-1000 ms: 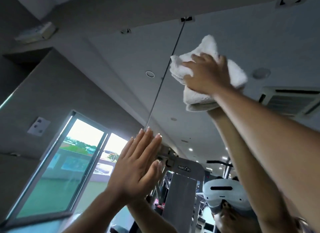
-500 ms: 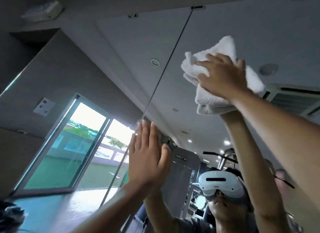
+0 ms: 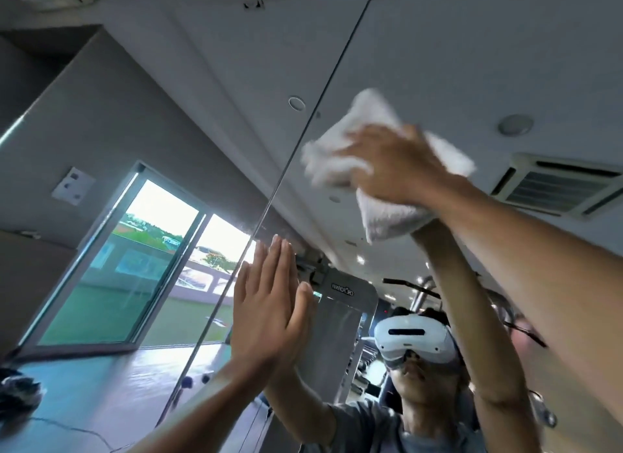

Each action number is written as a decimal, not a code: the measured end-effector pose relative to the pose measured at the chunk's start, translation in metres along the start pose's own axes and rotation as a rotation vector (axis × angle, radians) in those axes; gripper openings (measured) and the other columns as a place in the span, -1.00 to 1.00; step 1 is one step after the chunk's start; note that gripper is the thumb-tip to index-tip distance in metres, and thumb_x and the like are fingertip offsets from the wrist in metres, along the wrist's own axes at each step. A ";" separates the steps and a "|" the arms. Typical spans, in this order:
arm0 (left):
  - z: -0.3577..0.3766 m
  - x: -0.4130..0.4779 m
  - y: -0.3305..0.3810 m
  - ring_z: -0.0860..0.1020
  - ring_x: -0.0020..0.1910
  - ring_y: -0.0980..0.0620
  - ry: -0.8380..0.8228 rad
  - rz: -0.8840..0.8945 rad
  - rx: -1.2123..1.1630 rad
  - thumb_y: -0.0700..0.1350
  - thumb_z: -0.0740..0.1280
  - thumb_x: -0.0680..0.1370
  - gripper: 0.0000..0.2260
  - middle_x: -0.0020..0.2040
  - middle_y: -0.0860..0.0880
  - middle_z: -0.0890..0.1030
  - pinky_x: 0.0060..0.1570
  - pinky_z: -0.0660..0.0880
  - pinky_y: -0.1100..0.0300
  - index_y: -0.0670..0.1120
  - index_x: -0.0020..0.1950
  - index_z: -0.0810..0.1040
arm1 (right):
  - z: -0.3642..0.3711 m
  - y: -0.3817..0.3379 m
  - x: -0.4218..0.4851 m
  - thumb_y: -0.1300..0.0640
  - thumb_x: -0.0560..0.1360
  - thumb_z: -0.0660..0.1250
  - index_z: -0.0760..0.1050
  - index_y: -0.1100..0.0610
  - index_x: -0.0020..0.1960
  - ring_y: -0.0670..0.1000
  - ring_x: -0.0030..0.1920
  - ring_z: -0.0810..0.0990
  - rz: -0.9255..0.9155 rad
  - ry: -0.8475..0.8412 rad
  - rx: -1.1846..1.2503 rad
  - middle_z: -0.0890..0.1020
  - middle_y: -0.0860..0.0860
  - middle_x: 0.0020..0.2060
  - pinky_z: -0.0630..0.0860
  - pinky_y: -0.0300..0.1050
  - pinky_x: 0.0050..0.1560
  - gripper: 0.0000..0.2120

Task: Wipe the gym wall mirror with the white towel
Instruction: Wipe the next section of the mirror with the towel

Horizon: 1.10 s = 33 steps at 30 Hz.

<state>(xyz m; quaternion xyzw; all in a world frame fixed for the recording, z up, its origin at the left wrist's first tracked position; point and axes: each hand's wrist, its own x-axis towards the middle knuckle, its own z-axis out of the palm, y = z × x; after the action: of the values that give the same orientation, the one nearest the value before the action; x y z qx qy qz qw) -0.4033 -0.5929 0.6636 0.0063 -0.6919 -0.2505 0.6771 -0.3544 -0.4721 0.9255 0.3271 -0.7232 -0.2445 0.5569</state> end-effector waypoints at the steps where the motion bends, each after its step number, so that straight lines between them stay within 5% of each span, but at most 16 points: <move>1: 0.001 0.001 -0.001 -0.12 0.62 0.11 0.016 0.003 0.002 0.18 -0.10 0.64 -0.39 0.64 0.04 0.03 0.56 -0.22 0.14 -0.06 0.64 0.11 | 0.000 0.007 -0.001 -0.07 0.61 0.11 0.30 -0.24 0.49 -0.05 0.55 0.14 0.174 0.122 0.012 0.24 -0.14 0.56 0.11 0.16 0.39 -0.55; 4: 0.001 0.002 -0.001 0.02 0.62 0.05 0.052 0.002 0.001 0.16 -0.05 0.63 -0.40 0.62 -0.03 0.18 0.56 -0.14 0.14 -0.09 0.61 0.21 | 0.015 -0.022 -0.008 -0.08 0.56 0.16 0.32 -0.14 0.48 0.04 0.56 0.12 0.401 0.255 0.004 0.23 -0.03 0.57 0.01 0.19 0.41 -0.52; 9: -0.004 0.005 -0.006 0.17 0.58 -0.05 0.035 0.014 0.070 0.16 -0.01 0.61 -0.40 0.55 -0.11 0.34 0.54 0.01 -0.01 -0.15 0.54 0.34 | 0.019 -0.057 -0.049 -0.25 0.47 -0.14 0.18 -0.25 0.55 -0.07 0.60 0.02 -0.296 -0.111 -0.077 0.09 -0.13 0.61 -0.05 0.15 0.45 -0.35; 12: -0.004 0.003 0.000 0.10 0.61 -0.03 0.013 -0.001 0.075 0.17 -0.06 0.61 -0.37 0.59 -0.10 0.26 0.56 -0.06 0.01 -0.14 0.58 0.28 | 0.003 -0.008 -0.070 -0.26 0.34 -0.18 0.24 -0.30 0.52 -0.12 0.59 0.02 -0.408 -0.212 -0.071 0.11 -0.20 0.60 -0.03 0.13 0.47 -0.24; 16: -0.005 0.004 0.016 -0.08 0.62 0.00 -0.005 -0.042 0.074 0.22 -0.15 0.58 -0.29 0.64 -0.09 0.04 0.57 -0.18 0.00 -0.15 0.63 0.10 | -0.020 0.087 -0.079 -0.18 0.43 -0.05 0.23 -0.38 0.46 -0.03 0.57 0.15 0.116 0.028 -0.008 0.22 -0.14 0.57 0.18 0.27 0.44 -0.40; 19: -0.005 -0.001 0.040 -0.15 0.62 -0.03 -0.056 0.011 0.088 0.25 -0.17 0.56 -0.26 0.65 -0.14 -0.02 0.55 -0.27 0.04 -0.14 0.64 0.05 | -0.010 0.075 -0.106 -0.13 0.44 0.00 0.30 -0.20 0.49 0.02 0.57 0.14 0.511 0.214 -0.040 0.22 -0.06 0.58 0.11 0.24 0.41 -0.39; 21: -0.002 -0.005 0.061 -0.19 0.62 -0.05 -0.074 0.010 0.064 0.25 -0.18 0.56 -0.25 0.65 -0.18 -0.06 0.53 -0.33 0.09 -0.15 0.65 0.02 | -0.002 0.041 -0.125 -0.14 0.43 -0.01 0.25 -0.17 0.54 0.02 0.59 0.08 0.406 0.150 -0.068 0.16 -0.05 0.60 0.01 0.21 0.43 -0.35; 24: 0.000 -0.008 0.085 -0.21 0.62 -0.07 -0.074 -0.022 0.025 0.24 -0.16 0.56 -0.27 0.65 -0.20 -0.06 0.51 -0.35 0.10 -0.13 0.65 0.03 | 0.000 0.031 -0.149 -0.21 0.42 -0.11 0.21 -0.25 0.54 -0.04 0.60 0.03 -0.001 -0.046 -0.082 0.11 -0.11 0.61 -0.11 0.07 0.38 -0.32; 26: 0.002 -0.014 0.102 -0.20 0.62 -0.05 -0.103 0.005 0.006 0.25 -0.16 0.56 -0.28 0.65 -0.18 -0.07 0.51 -0.33 0.08 -0.09 0.65 0.03 | -0.005 0.056 -0.169 -0.19 0.42 -0.02 0.28 -0.25 0.50 -0.02 0.58 0.12 -0.319 -0.120 -0.102 0.19 -0.10 0.59 -0.05 0.12 0.39 -0.36; 28: 0.005 -0.020 0.117 -0.21 0.62 -0.04 -0.119 0.032 -0.017 0.26 -0.17 0.55 -0.28 0.65 -0.15 -0.08 0.52 -0.31 0.06 -0.06 0.66 0.02 | -0.013 0.093 -0.184 -0.14 0.44 0.10 0.30 -0.25 0.47 0.00 0.56 0.20 -0.432 -0.122 -0.108 0.25 -0.10 0.57 0.08 0.22 0.39 -0.41; 30: 0.009 -0.025 0.135 -0.23 0.62 -0.01 -0.124 0.049 -0.020 0.27 -0.19 0.56 -0.28 0.66 -0.12 -0.11 0.54 -0.31 0.06 -0.04 0.66 0.00 | -0.026 0.140 -0.191 -0.14 0.42 0.06 0.24 -0.28 0.49 -0.01 0.55 0.21 -0.239 -0.054 -0.103 0.26 -0.11 0.56 0.17 0.34 0.40 -0.39; 33: 0.013 -0.028 0.160 -0.25 0.61 0.02 -0.087 -0.022 -0.077 0.24 -0.20 0.54 -0.27 0.66 -0.11 -0.11 0.53 -0.35 0.10 -0.07 0.66 0.00 | -0.042 0.179 -0.199 -0.17 0.44 -0.05 0.28 -0.23 0.51 0.00 0.56 0.18 0.378 0.192 -0.034 0.26 -0.08 0.56 0.19 0.31 0.39 -0.37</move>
<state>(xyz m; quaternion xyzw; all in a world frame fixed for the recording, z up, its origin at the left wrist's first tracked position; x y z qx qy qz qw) -0.3605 -0.4391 0.6948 -0.0230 -0.7103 -0.2842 0.6435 -0.3169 -0.2038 0.9365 0.1979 -0.7113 -0.1154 0.6645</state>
